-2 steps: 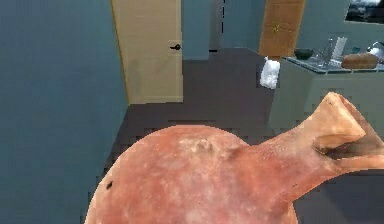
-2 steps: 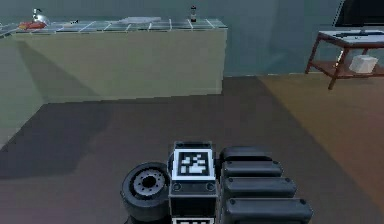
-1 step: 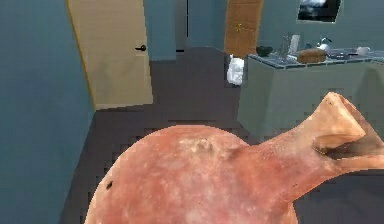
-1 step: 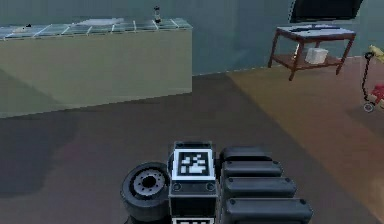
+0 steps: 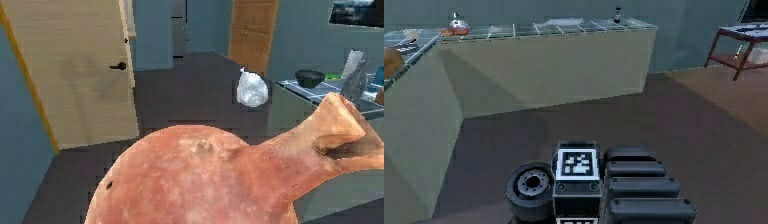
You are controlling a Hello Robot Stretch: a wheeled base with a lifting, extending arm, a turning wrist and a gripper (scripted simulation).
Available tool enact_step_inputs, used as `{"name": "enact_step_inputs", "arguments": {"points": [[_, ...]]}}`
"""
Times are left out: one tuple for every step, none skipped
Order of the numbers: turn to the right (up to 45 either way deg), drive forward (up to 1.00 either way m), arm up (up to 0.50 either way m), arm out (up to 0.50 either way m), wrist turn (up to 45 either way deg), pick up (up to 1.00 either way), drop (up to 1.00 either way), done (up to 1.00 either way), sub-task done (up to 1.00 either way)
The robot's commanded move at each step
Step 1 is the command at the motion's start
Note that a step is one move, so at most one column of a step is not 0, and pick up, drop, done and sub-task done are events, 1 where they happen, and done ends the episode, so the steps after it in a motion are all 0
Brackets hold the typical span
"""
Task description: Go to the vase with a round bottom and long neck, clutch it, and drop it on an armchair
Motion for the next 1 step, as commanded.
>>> {"name": "enact_step_inputs", "arguments": {"points": [[0.0,1.0,0.0,0.0,0.0,0.0,0.0,0.0,0.0]]}}
